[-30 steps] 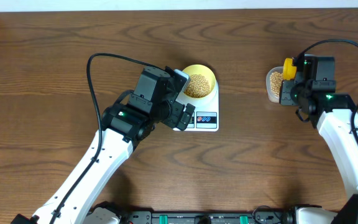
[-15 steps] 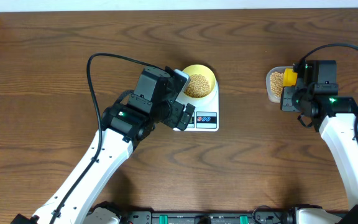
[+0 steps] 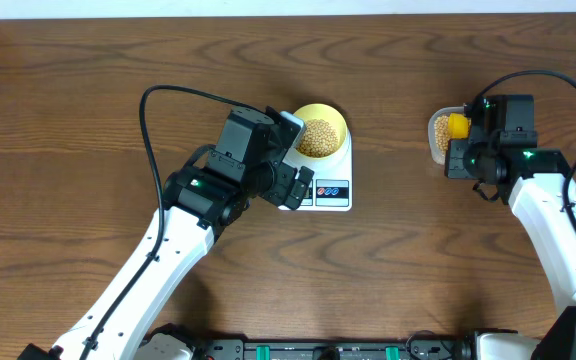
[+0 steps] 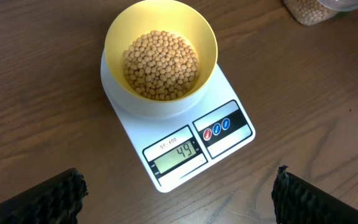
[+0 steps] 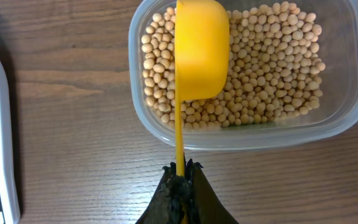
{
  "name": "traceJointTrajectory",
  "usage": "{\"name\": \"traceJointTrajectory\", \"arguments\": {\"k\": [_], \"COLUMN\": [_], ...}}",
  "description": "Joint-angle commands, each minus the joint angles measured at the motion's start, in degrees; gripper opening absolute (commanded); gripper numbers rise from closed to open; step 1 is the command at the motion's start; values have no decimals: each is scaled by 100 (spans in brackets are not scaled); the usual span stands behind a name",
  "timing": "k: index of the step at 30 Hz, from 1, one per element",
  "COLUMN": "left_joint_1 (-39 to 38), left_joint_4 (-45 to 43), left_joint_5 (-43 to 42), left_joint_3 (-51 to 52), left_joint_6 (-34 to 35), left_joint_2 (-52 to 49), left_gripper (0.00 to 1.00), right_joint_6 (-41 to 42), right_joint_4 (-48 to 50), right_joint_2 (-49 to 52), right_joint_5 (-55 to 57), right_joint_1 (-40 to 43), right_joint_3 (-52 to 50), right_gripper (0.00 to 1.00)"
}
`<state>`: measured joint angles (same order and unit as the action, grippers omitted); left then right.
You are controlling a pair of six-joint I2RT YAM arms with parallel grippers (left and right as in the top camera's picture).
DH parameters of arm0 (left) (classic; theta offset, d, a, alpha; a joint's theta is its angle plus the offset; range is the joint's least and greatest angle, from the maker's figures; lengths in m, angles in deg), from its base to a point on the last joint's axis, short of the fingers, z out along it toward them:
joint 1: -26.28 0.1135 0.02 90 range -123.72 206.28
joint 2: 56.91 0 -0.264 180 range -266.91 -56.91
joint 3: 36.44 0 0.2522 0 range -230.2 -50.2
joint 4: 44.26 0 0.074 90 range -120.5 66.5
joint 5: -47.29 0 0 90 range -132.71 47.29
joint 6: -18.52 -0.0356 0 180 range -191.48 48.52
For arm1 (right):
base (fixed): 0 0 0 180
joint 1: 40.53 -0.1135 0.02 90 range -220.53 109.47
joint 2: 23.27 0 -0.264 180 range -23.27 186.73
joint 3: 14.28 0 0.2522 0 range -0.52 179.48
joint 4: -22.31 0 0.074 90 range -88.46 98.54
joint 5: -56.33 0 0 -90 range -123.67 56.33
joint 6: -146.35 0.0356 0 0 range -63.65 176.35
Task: Scoop item into bowl and weigh 50g on scale
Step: 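Dip the scoop into the tub and drag it to pick up soybeans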
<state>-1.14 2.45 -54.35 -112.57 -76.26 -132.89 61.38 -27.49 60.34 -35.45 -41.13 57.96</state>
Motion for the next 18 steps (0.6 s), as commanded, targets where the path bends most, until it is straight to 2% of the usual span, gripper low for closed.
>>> {"name": "traceJointTrajectory", "arguments": {"k": [1,5,18], "left_joint_1": [24,24,24], "left_joint_4": [-4,-4,-4], "left_joint_5": [72,72,72], "left_joint_3": [-20,-20,-20], "left_joint_6": [-57,-57,-57], "left_joint_2": [4,4,4], "left_gripper": [98,98,98], "right_joint_6": [201,284,568], "right_joint_4": [13,103,138], "right_joint_2": [7,7,-42], "right_joint_5": [-234,-634,-629], "right_joint_1": [42,42,365], "right_joint_3": [48,48,48], "right_gripper": [1,1,1]}}
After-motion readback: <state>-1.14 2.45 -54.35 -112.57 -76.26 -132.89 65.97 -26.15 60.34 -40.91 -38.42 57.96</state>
